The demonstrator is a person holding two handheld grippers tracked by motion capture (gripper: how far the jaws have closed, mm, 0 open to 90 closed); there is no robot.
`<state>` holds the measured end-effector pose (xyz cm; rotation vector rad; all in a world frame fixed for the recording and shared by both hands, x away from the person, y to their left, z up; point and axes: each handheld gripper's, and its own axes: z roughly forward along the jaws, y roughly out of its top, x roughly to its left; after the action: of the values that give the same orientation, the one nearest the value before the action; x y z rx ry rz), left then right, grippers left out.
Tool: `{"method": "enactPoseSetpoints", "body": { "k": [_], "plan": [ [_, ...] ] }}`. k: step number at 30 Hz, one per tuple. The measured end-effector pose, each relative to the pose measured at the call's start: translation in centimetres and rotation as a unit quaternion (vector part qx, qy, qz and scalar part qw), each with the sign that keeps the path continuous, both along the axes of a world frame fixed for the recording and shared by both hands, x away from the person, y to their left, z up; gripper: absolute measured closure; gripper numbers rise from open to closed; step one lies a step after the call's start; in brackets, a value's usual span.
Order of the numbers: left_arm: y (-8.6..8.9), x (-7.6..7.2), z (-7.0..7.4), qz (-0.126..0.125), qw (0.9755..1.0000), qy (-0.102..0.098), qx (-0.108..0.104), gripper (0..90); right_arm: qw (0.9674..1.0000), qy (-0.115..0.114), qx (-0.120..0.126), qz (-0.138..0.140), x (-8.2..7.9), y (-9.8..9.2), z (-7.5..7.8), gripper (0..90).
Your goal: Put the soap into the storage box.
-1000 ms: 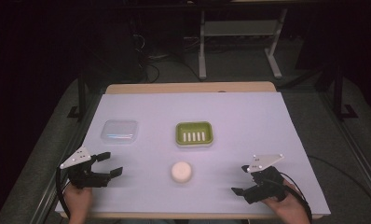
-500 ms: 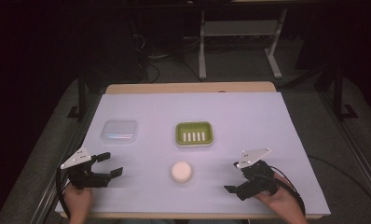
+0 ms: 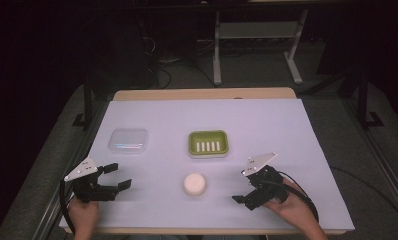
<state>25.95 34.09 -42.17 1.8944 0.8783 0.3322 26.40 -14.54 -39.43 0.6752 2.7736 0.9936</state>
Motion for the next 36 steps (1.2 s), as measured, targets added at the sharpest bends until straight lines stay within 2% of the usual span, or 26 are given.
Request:
{"method": "enactPoseSetpoints", "body": {
  "k": [16,22,36],
  "plan": [
    [0.1,0.0,0.0,0.002,1.0,0.0,-0.002,14.5,0.9998,0.007,-0.004,0.021,0.7,1.8,0.2,14.8],
    [0.2,0.0,0.0,0.002,1.0,0.0,-0.001,14.5,0.9995,-0.001,-0.009,0.031,0.9,2.2,0.3,14.8],
    [0.2,0.0,0.1,0.002,1.0,0.0,-0.002,14.5,0.9992,0.002,-0.014,0.038,1.5,3.1,0.7,14.9]
  ]
}}
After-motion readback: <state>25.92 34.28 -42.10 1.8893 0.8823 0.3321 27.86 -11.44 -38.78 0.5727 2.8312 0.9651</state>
